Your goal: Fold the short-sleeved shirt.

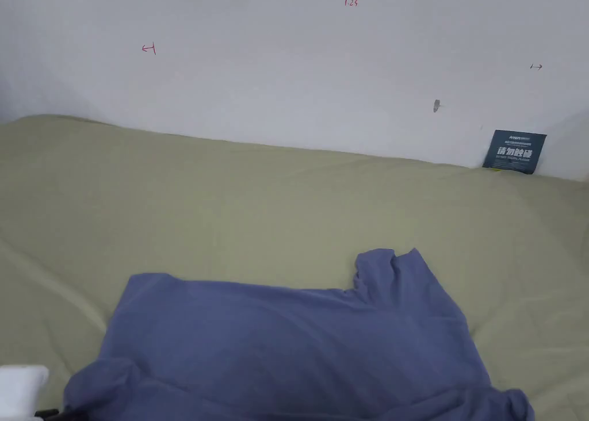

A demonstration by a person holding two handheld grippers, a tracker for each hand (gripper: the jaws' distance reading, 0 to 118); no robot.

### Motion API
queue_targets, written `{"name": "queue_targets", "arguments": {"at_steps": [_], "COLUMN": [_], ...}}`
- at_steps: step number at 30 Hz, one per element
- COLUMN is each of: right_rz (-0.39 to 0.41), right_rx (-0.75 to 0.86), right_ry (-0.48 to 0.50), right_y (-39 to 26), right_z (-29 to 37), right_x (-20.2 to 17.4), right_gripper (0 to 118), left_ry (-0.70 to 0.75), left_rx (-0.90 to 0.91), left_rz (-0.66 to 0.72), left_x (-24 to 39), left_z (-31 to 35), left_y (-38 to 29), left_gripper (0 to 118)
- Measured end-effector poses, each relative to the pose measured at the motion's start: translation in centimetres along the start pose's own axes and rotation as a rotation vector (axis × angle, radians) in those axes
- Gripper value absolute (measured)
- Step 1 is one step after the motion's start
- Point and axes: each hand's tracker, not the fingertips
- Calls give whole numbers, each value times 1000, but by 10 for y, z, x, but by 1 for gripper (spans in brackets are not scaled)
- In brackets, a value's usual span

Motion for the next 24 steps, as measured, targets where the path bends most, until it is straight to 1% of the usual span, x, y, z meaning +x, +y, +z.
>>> {"name": "queue_targets", "arguments": {"at_steps": [2, 3, 6, 9, 11, 13, 15, 16, 17, 18, 19, 20, 21, 23, 24], "right_rz": [-31, -29, -87, -73, -92, -110, -126, -148, -172, -182, -154, -115, -82, -32, -10], "right_rx": [-49, -66, -93, -99, -91, -82, -71, -56, -42, -20, 18, 54, 81, 148, 174], "right_ry": [-23, -55, -27, -44, -34, -23, -16, 1, 25, 34, 5, -26, -66, -138, -161], "right_y": [-14, -19, -33, -38, -36, -33, -30, -28, -26, -25, -23, -20, -17, -12, -10], "right_z": [-2, -3, -5, -4, 1, 7, 16, 23, 31, 39, 50, 61, 70, 91, 98], "right_x": [8, 12, 22, 20, 22, 24, 26, 27, 28, 27, 24, 21, 18, 7, 1], "right_gripper": [10, 10, 10, 10, 10, 10, 11, 13, 20, 40, 59, 74, 76, 76, 76], "left_ry": [-1, 17, 4, 1, -11, -61, -59, -50, -52, -44, -11, 25, 39, 105, 97], "left_rx": [-50, -75, -128, -181, -184, -166, -153, -131, -107, -73, -35, 9, 43, 125, 166], "left_rz": [-3, -15, 3, -11, 4, 107, 172, 185, 188, 200, 187, 159, 145, 118, 92], "left_x": [-4, -5, -10, -9, -13, -22, -33, -37, -41, -42, -43, -42, -40, -29, -21], "left_z": [0, -1, -7, -15, -14, -7, 3, 13, 26, 37, 51, 65, 75, 99, 108], "left_y": [-11, -16, -32, -41, -47, -48, -49, -49, -48, -47, -45, -42, -39, -30, -26], "left_gripper": [2, 2, 2, 2, 2, 7, 20, 24, 30, 43, 53, 63, 67, 67, 67]}}
